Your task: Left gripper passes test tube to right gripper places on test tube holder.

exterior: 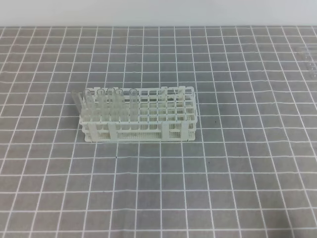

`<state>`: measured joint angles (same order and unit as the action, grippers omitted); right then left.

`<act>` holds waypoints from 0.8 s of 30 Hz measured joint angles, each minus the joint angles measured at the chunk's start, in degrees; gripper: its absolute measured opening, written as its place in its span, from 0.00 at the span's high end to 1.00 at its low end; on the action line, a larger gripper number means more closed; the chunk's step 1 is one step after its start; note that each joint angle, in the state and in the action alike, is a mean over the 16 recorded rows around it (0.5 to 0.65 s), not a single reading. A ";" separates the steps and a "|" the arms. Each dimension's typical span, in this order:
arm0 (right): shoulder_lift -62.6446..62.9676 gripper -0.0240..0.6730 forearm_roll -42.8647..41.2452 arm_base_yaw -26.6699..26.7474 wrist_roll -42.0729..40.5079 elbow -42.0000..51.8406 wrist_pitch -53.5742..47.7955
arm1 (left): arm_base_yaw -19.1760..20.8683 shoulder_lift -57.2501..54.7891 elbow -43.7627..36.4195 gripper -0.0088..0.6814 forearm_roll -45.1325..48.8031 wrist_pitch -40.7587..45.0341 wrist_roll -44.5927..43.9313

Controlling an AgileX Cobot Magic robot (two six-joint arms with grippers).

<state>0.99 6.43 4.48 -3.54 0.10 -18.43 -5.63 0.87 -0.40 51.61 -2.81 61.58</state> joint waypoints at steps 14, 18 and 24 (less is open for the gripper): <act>-0.08 0.97 0.19 0.00 0.00 0.00 0.00 | 0.26 0.33 -0.05 0.99 -42.09 6.12 -51.30; -0.08 0.97 0.20 0.00 0.00 0.00 0.00 | 0.27 0.21 0.00 0.99 -53.55 9.78 -64.39; -0.08 0.97 0.20 0.00 0.00 0.00 0.00 | 0.28 0.23 -0.05 0.99 -56.81 14.46 -68.17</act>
<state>0.92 6.63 4.48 -3.54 0.10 -18.43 -5.34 1.10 -0.44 -5.19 11.66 -6.59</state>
